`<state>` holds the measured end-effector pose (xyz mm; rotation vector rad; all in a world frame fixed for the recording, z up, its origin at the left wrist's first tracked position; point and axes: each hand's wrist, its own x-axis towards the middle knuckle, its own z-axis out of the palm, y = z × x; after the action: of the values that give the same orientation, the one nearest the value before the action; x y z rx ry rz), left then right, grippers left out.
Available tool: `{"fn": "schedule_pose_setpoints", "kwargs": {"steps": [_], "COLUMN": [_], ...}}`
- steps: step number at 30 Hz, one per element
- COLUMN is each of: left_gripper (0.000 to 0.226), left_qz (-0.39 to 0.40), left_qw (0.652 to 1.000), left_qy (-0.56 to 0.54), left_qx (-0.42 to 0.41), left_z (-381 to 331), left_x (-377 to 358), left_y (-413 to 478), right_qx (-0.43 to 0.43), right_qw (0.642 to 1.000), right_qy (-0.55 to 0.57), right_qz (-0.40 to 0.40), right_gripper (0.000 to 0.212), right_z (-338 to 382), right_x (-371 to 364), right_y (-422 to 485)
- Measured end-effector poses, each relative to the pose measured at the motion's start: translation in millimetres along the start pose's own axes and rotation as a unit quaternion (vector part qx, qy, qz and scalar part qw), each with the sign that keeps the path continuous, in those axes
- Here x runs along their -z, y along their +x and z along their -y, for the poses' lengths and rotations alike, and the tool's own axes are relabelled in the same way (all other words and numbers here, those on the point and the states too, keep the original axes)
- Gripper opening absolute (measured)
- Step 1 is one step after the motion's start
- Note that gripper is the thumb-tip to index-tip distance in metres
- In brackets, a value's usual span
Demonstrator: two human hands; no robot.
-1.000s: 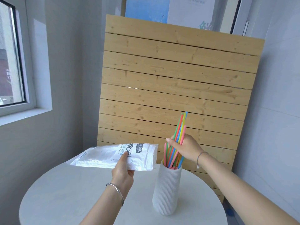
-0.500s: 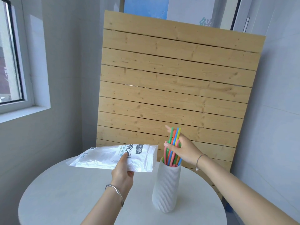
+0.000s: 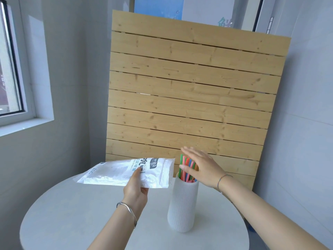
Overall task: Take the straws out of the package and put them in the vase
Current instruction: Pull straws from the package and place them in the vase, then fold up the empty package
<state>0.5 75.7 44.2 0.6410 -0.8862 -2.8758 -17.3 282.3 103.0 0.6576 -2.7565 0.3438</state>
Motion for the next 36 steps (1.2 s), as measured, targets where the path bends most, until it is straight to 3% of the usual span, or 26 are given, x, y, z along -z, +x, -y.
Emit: {"fn": "schedule_pose_setpoints", "kwargs": {"steps": [3, 8, 10, 13, 15, 17, 19, 21, 22, 24, 29, 36], "left_gripper": [0.038, 0.040, 0.038, 0.034, 0.028, 0.025, 0.026, 0.025, 0.023, 0.021, 0.034, 0.054], "left_qz": [0.003, 0.014, 0.026, 0.055, 0.078, 0.100, 0.123, 0.139, 0.145, 0.153, 0.177, 0.185], "left_qw": [1.000, 1.000, 1.000, 0.998, 0.997, 0.994, 0.991, 0.988, 0.986, 0.983, 0.974, 0.940], "left_qy": [0.001, 0.000, 0.003, 0.001, -0.003, -0.014, -0.024, -0.016, -0.009, 0.012, 0.093, 0.277], "left_qx": [0.000, -0.002, -0.007, -0.017, -0.028, -0.042, -0.054, -0.069, -0.079, -0.096, -0.102, -0.071], "left_z": [0, 0, -1, -4, -8, -13, -17, -20, -22, -24, -36, -51], "left_x": [-2, -3, -2, 2, 5, 8, 10, 11, 12, 13, 17, 18], "left_y": [-1, -4, -6, -8, -9, -11, -14, -17, -18, -19, -21, -25], "right_qx": [-0.005, 0.007, 0.004, 0.023, -0.001, -0.080, -0.179, -0.231, -0.239, -0.248, -0.256, -0.235], "right_qw": [0.998, 0.999, 0.999, 0.980, 0.946, 0.910, 0.872, 0.799, 0.764, 0.732, 0.723, 0.747], "right_qy": [0.025, -0.018, 0.032, 0.139, 0.229, 0.318, 0.423, 0.552, 0.598, 0.632, 0.633, 0.602], "right_qz": [-0.060, 0.029, -0.011, -0.143, -0.229, -0.252, -0.170, -0.058, -0.035, -0.056, -0.107, -0.156], "right_gripper": [0.067, 0.061, 0.055, 0.044, 0.027, 0.023, 0.029, 0.024, 0.022, 0.017, 0.013, 0.012], "right_z": [4, 13, 17, 32, 50, 66, 78, 87, 90, 92, 97, 100], "right_x": [5, -8, -8, -9, -14, -21, -21, -20, -19, -20, -21, -14], "right_y": [-1, -6, -8, -16, -24, -28, -26, -23, -22, -18, -7, 5]}}
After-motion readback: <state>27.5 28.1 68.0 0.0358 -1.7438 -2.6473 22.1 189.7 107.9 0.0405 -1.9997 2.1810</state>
